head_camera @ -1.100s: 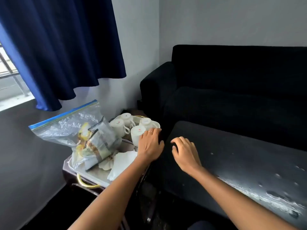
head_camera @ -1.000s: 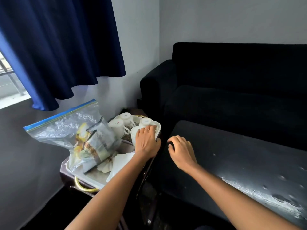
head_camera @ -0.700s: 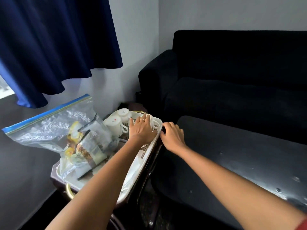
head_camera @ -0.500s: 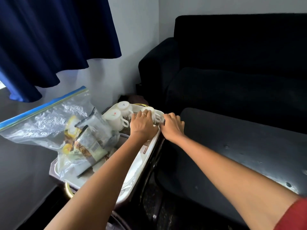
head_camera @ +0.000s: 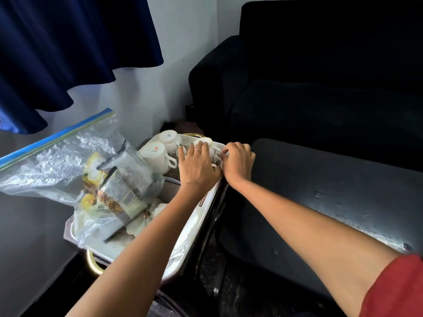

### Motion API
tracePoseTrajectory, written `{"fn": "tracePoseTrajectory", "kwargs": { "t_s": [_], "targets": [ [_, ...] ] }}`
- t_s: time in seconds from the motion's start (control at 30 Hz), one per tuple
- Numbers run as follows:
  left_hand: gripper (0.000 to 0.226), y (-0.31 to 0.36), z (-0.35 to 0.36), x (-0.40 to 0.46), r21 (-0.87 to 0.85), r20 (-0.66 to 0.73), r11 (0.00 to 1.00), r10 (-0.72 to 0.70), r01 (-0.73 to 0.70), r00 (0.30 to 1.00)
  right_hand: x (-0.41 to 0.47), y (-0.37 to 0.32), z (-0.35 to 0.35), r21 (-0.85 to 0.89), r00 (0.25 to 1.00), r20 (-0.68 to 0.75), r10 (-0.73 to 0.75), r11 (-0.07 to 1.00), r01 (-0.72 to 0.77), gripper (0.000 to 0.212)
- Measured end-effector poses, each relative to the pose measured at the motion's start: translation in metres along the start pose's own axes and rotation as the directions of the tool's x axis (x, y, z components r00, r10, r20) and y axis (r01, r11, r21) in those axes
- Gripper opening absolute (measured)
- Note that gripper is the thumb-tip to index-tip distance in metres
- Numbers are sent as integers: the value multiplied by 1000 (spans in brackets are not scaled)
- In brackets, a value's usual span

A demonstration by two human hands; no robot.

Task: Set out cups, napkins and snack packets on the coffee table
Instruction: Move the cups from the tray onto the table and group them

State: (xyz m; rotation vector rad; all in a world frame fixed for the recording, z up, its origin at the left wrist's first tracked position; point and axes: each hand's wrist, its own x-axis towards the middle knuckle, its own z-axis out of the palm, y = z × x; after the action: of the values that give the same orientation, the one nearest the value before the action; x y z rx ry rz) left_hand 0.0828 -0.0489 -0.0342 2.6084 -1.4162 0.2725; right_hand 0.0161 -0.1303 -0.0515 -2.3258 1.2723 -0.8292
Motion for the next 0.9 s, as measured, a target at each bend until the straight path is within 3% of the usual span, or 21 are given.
{"fn": "tracePoseTrajectory", "kwargs": {
  "t_s": [0.13,0.3,0.4,0.53,0.73,0.9],
  "targets": [
    [68,4,-1,-2,-10,-26,1000,-29,29,999,-3,-4,-4,119,997,-79,-7,993,17,10],
    [50,10,-4,0,-46,-30,996,-78,76,997,-2,-15,-12,298,997,-40,70,953,-55,10],
    [44,14,-6,1,-48,-51,994,-98,96,994,-2,-15,-18,310,996,-62,57,950,-35,10],
    [54,23,-9,1,-67,-120,995,-77,69,990,2,-10,-30,297,994,-105,31,955,2,10],
    [51,51,-27,-7,-207,-209,976,-110,66,972,0,-4,-65,275,981,-191,-24,958,77,9],
    [55,84,-45,-23,-393,-149,915,-167,96,975,-8,12,-106,183,968,-220,-122,969,163,9]
  ]
}}
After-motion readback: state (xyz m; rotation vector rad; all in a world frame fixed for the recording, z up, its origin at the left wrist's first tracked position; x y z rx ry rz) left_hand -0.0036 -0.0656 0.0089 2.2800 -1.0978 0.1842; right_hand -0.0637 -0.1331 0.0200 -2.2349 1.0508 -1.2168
